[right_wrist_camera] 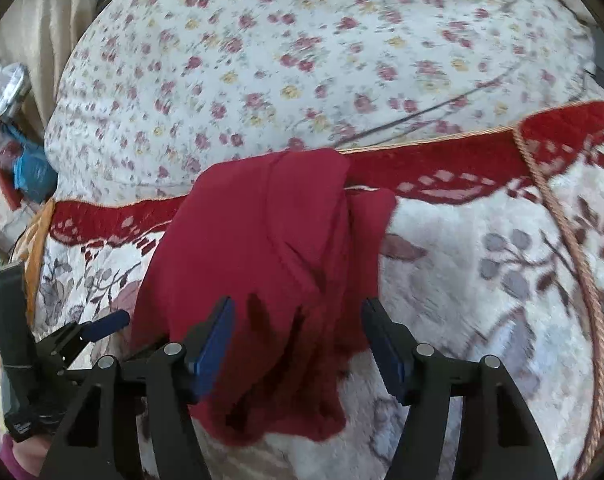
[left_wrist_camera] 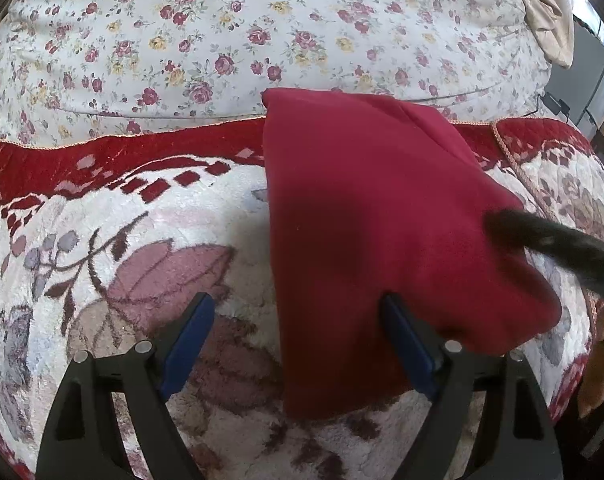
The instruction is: Fold small clothes
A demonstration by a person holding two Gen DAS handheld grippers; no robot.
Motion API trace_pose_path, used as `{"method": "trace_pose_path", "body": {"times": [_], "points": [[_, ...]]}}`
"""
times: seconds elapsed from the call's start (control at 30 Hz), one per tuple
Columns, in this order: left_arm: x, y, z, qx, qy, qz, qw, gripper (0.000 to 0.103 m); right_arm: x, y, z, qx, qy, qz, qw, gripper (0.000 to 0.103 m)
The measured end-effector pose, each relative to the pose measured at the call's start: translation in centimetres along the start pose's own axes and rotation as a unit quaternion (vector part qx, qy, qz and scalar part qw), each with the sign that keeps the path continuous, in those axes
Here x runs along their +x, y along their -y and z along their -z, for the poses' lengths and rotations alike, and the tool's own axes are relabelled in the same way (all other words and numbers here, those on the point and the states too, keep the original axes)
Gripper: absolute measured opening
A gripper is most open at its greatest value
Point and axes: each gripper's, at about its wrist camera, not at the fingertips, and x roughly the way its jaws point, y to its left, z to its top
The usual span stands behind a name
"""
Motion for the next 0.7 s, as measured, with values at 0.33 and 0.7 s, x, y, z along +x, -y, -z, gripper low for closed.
{"method": "trace_pose_path", "body": {"times": [0.33,0.7], "points": [[-0.2,-3.0,-2.1,-0.090,0.022,0.094,0.9913,0.087,-1.2,2.1,-0.3,0.036,0.029,-0.029,0.999,0.059],[4.6,-4.9,-3.7,-0.161,-0.012,0.190,0.9685,0.100,6.8,7.4,-2.7,0.131,-0.020,-0.126,0.983,0.103]]}}
